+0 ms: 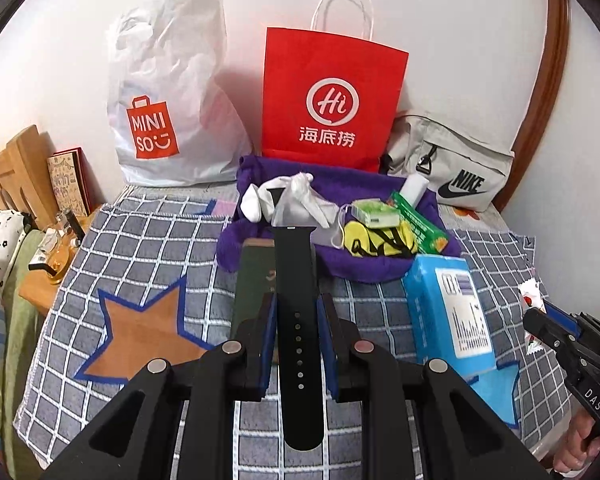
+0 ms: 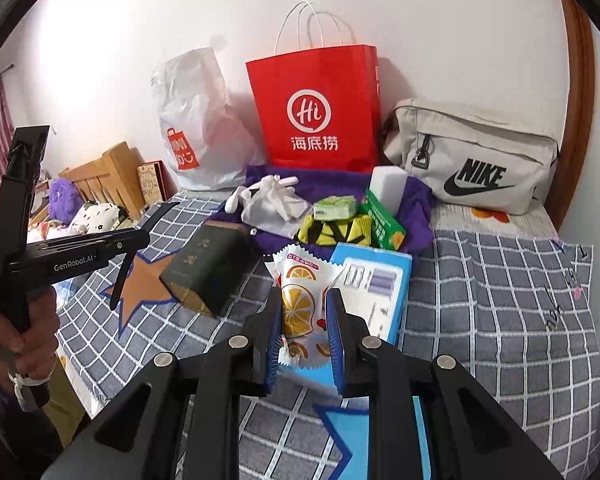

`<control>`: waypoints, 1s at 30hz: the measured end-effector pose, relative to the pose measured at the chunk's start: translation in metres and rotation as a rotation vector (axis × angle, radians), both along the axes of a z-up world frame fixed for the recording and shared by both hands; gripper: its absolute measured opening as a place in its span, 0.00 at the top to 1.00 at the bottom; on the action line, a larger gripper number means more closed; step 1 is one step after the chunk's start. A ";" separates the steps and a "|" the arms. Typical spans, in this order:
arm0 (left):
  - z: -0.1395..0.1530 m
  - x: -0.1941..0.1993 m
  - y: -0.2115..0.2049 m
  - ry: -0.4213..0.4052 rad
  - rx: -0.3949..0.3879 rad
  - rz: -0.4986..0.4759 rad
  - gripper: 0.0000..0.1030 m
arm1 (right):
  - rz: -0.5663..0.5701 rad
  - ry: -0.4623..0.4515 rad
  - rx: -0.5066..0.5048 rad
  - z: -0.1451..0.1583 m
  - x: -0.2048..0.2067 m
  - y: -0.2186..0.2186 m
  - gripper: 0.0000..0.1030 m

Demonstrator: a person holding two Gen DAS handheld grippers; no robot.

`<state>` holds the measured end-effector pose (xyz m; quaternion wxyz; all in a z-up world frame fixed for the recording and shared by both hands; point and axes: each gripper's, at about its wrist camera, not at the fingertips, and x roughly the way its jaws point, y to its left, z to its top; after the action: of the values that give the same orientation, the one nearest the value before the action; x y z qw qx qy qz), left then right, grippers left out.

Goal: Organize soft objects
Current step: 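Lift the sachet and black strap and carry them over the purple towel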

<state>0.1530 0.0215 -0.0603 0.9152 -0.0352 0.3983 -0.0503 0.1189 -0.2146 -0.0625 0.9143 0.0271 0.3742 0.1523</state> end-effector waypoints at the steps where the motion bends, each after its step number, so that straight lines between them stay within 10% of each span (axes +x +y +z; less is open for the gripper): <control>1: 0.001 0.004 0.000 -0.001 0.001 -0.001 0.81 | 0.000 -0.001 0.000 0.001 0.004 0.000 0.80; 30: 0.002 0.121 -0.008 0.014 0.013 -0.008 0.81 | 0.017 0.035 0.002 -0.009 0.143 0.001 0.80</control>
<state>0.2745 0.0140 -0.0586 0.9124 -0.0281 0.4052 -0.0509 0.2621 -0.2139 -0.0718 0.9063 0.0273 0.3903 0.1599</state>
